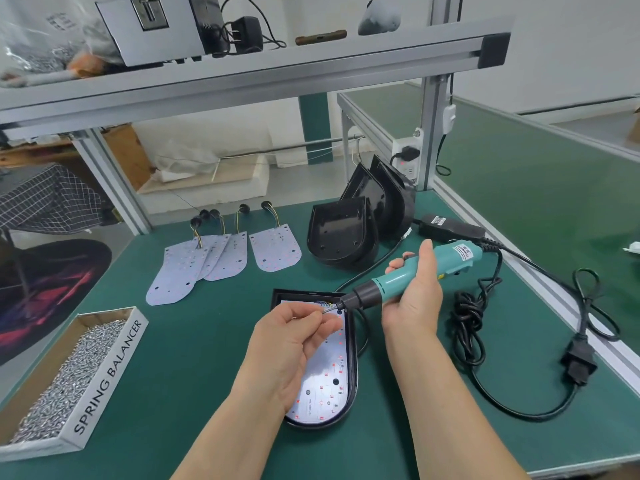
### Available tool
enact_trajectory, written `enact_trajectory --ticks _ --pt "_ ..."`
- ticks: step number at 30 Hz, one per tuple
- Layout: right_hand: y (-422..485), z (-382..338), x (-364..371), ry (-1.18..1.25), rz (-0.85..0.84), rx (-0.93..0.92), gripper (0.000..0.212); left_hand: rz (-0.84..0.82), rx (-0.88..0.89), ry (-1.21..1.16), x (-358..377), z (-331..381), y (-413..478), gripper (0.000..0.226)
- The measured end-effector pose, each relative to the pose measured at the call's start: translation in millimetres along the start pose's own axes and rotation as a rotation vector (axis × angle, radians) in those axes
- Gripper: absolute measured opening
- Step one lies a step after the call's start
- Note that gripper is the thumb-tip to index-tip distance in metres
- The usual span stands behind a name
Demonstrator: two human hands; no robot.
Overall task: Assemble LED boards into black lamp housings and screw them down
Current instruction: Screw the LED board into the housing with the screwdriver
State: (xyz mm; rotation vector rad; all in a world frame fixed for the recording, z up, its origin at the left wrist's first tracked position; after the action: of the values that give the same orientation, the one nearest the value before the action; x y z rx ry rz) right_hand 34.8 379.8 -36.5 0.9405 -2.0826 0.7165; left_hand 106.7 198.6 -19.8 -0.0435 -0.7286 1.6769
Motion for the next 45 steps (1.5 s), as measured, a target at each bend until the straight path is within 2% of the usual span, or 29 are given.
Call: enact_trajectory --ticks 10,14,19,26,30,33,36,37,38,41,43,45 --pt "-1 -1 -2 -0.013 0.03 -0.002 0.022 0.076 0.185 0.274 2 5 -4 0.013" --pt "2 5 -5 -0.002 0.053 0.027 0.025 0.13 0.328 0.436 7 6 -9 0.017" --pt "5 11 -9 0.06 0.092 0.07 0.026 0.156 0.461 0.511 12 7 -15 0.026" --pt "8 12 -10 0.047 0.091 0.071 0.029 0.114 0.481 0.533 10 5 -17 0.02" --pt "9 13 -11 0.037 0.095 0.072 0.028 0.116 0.427 0.549 6 4 -15 0.029" --pt "10 10 -11 0.045 0.093 0.059 0.027 0.233 0.466 0.713 -3 10 -17 0.032" --pt "10 7 -11 0.027 0.079 0.031 0.025 0.504 0.658 0.884 -26 36 -22 0.029" --pt "10 6 -10 0.018 0.069 0.015 0.025 0.561 0.617 0.938 -35 42 -18 0.033" --pt "9 4 -9 0.006 0.054 -0.006 0.024 0.568 0.495 0.974 -43 44 -10 0.039" --pt "4 0 1 -0.064 -0.009 -0.074 0.025 0.39 0.059 0.983 -52 26 13 0.043" --pt "-2 -3 11 -0.118 -0.065 -0.125 0.027 0.255 -0.066 0.859 -50 11 21 0.036" --pt "-8 -6 24 -0.151 -0.123 -0.195 0.026 0.182 -0.121 0.701 -50 3 24 0.015"
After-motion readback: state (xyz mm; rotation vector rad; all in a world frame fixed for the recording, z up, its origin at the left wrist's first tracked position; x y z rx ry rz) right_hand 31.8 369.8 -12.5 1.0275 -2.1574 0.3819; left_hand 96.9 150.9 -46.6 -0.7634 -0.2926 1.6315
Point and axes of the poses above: each hand's wrist, its own y-axis towards the middle knuckle, its own x-axis out of the palm, z = x × y, the point moved 6 cm from there along y, towards the middle knuckle, and after that the axes turned 11 degrees about -x, right-handed, at the moved point
